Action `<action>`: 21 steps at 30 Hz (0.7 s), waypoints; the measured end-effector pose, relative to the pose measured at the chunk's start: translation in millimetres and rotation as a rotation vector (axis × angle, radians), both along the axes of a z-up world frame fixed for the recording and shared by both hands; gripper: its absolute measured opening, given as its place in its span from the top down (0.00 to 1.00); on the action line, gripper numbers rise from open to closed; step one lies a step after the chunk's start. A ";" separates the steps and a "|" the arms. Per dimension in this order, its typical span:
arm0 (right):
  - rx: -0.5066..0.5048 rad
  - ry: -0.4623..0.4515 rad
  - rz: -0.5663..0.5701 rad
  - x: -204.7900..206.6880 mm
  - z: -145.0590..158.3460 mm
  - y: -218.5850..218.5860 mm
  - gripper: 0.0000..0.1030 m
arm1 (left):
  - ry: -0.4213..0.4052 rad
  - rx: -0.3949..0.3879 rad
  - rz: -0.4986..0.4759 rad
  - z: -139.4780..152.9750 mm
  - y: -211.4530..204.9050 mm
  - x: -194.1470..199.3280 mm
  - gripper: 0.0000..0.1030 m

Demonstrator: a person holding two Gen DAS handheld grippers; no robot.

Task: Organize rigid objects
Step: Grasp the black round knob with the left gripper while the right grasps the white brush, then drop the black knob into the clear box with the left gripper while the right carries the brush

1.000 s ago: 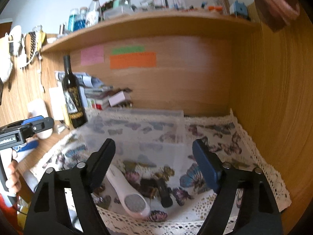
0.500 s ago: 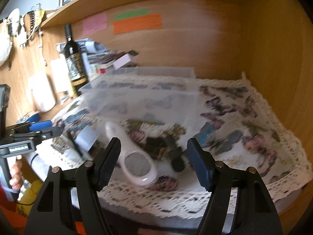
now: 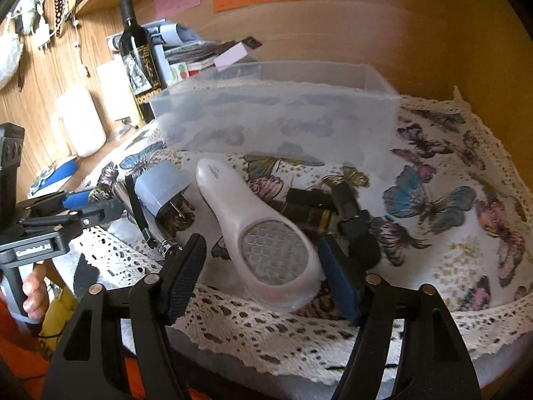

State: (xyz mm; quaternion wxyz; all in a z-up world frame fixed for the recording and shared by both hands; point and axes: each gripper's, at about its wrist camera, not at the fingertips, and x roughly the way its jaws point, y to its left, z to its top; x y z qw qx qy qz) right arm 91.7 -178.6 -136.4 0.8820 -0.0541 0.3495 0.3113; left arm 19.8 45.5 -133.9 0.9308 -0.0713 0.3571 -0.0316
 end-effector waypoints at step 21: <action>0.108 -0.135 -0.029 -13.5 47.9 -12.5 0.62 | -0.061 -0.033 0.008 24.7 14.1 -8.2 0.68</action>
